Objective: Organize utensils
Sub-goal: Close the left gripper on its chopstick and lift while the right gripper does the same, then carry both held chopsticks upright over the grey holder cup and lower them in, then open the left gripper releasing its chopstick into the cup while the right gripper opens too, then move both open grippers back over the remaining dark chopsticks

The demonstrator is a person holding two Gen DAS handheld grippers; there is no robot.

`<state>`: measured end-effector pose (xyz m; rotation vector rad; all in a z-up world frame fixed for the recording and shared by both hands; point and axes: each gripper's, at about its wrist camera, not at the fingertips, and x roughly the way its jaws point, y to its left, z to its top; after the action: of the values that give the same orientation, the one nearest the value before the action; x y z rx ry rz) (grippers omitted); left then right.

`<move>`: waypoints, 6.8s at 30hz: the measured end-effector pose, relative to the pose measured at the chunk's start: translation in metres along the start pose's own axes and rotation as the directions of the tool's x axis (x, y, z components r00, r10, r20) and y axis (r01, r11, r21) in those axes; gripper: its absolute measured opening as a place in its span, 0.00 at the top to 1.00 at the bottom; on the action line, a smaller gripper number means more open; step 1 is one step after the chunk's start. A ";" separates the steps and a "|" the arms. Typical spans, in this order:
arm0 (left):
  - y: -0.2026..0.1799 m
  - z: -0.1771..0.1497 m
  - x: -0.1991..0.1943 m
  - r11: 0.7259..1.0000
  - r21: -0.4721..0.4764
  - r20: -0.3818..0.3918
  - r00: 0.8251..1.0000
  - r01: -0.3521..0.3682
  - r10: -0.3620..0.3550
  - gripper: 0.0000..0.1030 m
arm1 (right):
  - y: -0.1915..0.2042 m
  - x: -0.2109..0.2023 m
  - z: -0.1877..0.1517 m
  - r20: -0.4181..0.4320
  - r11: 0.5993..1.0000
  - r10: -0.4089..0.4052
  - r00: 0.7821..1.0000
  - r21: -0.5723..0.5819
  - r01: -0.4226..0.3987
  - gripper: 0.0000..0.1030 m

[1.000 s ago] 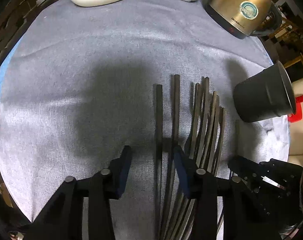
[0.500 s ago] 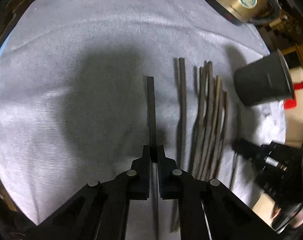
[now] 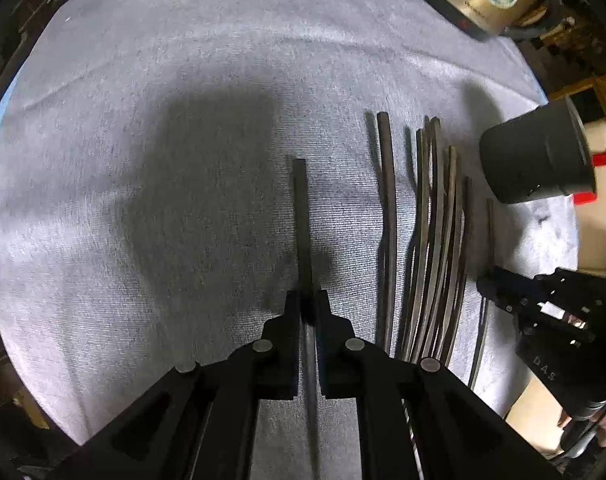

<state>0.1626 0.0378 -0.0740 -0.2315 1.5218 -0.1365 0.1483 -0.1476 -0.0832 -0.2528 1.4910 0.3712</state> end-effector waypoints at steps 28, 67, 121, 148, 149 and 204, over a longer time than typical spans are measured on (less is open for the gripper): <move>0.010 -0.095 -0.118 0.998 0.008 0.840 0.542 -0.055 0.023 0.94 | -0.011 -0.138 -0.087 0.852 0.963 -0.234 0.468 0.268 -0.008 0.94; 0.016 -0.189 -0.147 0.992 0.101 0.901 0.417 0.069 -0.121 0.94 | -0.007 -0.176 -0.209 0.904 0.952 -0.258 0.342 0.297 -0.067 0.94; -0.015 -0.132 -0.134 0.988 0.096 0.812 0.564 0.123 -0.149 0.26 | -0.042 -0.163 -0.166 0.827 0.945 -0.220 0.518 0.312 -0.096 0.17; 0.037 -0.152 -0.025 0.979 -0.131 0.460 0.865 -0.158 0.202 0.26 | -0.006 -0.015 -0.147 0.299 0.946 -0.250 0.921 0.276 0.167 0.17; 0.037 -0.152 -0.024 0.979 -0.130 0.454 0.868 -0.160 0.202 0.26 | -0.008 -0.014 -0.147 0.299 0.947 -0.240 0.923 0.283 0.155 0.17; 0.034 -0.163 -0.001 0.972 -0.075 0.410 0.881 -0.225 0.236 0.00 | -0.016 -0.004 -0.005 0.228 0.899 0.144 0.963 0.376 -0.224 0.78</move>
<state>-0.0015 0.0606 -0.0867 -0.0889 1.1123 0.1186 0.1499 -0.1651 -0.0808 0.2494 1.3641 0.2264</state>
